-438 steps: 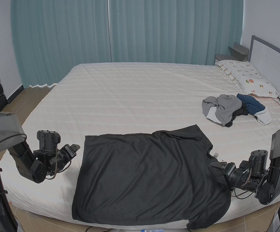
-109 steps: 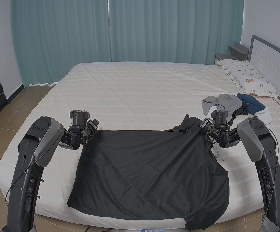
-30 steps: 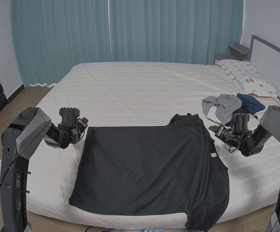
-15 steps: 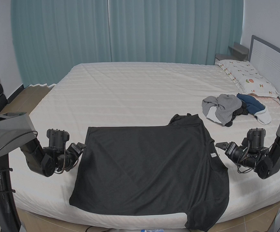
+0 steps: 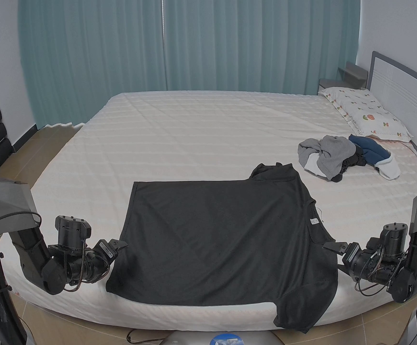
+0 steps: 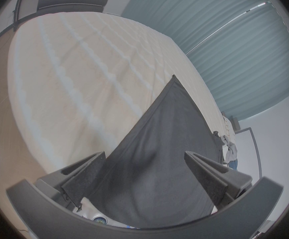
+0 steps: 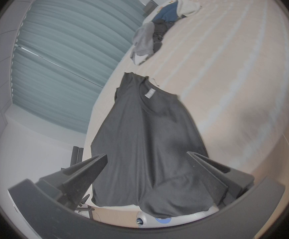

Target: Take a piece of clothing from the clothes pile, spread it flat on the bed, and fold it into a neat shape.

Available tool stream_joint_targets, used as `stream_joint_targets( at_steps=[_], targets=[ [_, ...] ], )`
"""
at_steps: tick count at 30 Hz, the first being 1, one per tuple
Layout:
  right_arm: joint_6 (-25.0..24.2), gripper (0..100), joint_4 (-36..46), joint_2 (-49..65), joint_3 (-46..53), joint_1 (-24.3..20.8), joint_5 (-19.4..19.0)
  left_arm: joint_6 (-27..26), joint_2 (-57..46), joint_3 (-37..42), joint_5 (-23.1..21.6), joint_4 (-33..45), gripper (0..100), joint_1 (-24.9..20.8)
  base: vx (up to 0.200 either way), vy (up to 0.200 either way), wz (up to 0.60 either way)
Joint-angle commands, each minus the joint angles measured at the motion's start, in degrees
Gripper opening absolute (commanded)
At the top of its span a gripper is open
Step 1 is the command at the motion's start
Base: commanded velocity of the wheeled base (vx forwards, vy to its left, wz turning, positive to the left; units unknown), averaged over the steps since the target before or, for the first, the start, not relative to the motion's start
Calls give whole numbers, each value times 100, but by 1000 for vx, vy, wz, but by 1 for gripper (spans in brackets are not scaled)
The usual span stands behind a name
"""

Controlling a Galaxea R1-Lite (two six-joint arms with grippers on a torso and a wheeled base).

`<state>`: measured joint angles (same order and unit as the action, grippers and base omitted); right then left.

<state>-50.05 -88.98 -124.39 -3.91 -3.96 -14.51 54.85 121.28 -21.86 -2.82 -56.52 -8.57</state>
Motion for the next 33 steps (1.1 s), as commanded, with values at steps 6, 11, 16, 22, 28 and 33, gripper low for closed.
stream_joint_targets(
  at_steps=[6,11,16,22,28,33],
  targets=[
    [-4,100,-85,-164,180,18,-26,-35,-131,182,-114,-17,100,-31,0,0,0],
    [31,100,-76,-208,172,53,-17,-35,-131,182,-202,-17,100,-22,0,0,0],
    [321,100,-76,-349,163,71,-52,-53,-61,138,-211,-26,100,31,0,0,0],
    [980,100,-76,-955,40,71,-52,-53,-61,173,-430,-26,100,75,0,0,0],
    [1217,100,-85,-1333,-241,133,-61,-62,-61,164,-624,-35,100,84,0,0,0],
    [1235,100,-85,-1237,-268,212,-70,-62,-52,129,-641,-35,100,119,0,0,0]
  ],
)
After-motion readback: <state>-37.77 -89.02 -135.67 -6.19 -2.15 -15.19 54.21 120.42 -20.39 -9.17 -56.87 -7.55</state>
